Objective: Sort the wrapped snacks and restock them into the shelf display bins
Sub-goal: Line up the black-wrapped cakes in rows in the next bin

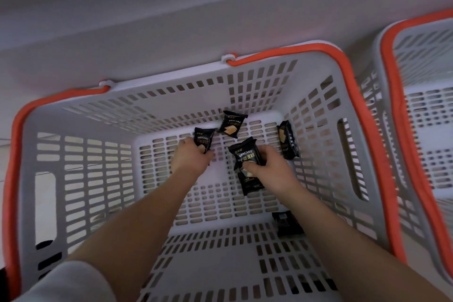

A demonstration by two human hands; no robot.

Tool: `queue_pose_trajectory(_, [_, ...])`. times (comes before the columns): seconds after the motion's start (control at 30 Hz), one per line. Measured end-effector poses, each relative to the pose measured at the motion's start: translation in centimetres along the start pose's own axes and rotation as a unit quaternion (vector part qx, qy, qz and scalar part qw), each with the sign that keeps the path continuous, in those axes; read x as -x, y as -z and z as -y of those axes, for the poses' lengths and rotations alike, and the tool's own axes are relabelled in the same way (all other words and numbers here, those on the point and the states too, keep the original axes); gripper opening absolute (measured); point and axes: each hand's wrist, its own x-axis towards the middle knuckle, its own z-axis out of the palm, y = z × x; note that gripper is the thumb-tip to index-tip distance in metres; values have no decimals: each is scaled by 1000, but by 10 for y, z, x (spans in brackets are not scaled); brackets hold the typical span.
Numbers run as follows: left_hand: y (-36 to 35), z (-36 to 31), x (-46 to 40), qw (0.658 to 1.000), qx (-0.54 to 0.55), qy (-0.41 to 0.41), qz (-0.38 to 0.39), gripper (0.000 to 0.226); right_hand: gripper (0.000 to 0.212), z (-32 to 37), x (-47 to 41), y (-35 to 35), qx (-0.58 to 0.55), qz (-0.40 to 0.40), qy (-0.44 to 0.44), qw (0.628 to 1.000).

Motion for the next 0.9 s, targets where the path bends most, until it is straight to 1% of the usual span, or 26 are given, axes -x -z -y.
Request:
queue_pose_trajectory(0.07, [12,-1,13,995,72,-66,33,34,28,10,11,5,-10,-8,10,1000])
queue_pose_trajectory(0.17, [41,-4,44,978,117,-145,90,27,27,26,35,16,-54,-26,9,998])
queue_pose_trajectory(0.27, [78,-6,80,963,95,-213,138,25,24,46,66,28,-55,-37,18,998])
queue_pose_trajectory(0.33, [106,-10,106,953,74,-254,149,22,21,63,88,35,-26,-50,38,998])
queue_pose_trajectory(0.37, [121,-14,121,948,82,-271,148,22,21,74,101,37,-7,-57,52,997])
queue_pose_trajectory(0.43, [150,-21,149,935,120,-306,132,24,21,98,127,41,18,-68,81,994])
queue_pose_trajectory(0.47, [163,-25,163,928,138,-324,118,29,20,110,140,41,22,-72,99,992])
queue_pose_trajectory(0.53, [185,-28,190,907,206,-348,115,40,17,135,167,39,27,-85,145,985])
queue_pose_trajectory(0.6, [202,-28,212,884,271,-364,113,32,21,163,190,35,48,-95,189,976])
queue_pose_trajectory(0.67, [218,-26,232,874,275,-394,77,30,32,187,210,30,56,-94,226,968])
queue_pose_trajectory(0.7, [225,-24,241,867,276,-410,59,31,32,198,220,26,55,-102,245,963])
queue_pose_trajectory(0.77, [240,-21,256,859,274,-431,25,31,29,217,240,16,48,-120,280,951])
queue_pose_trajectory(0.83, [253,-17,268,851,279,-446,-3,31,28,232,256,3,31,-122,309,943])
queue_pose_trajectory(0.9, [263,-13,275,840,289,-459,-31,31,18,244,267,-12,19,-90,318,944])
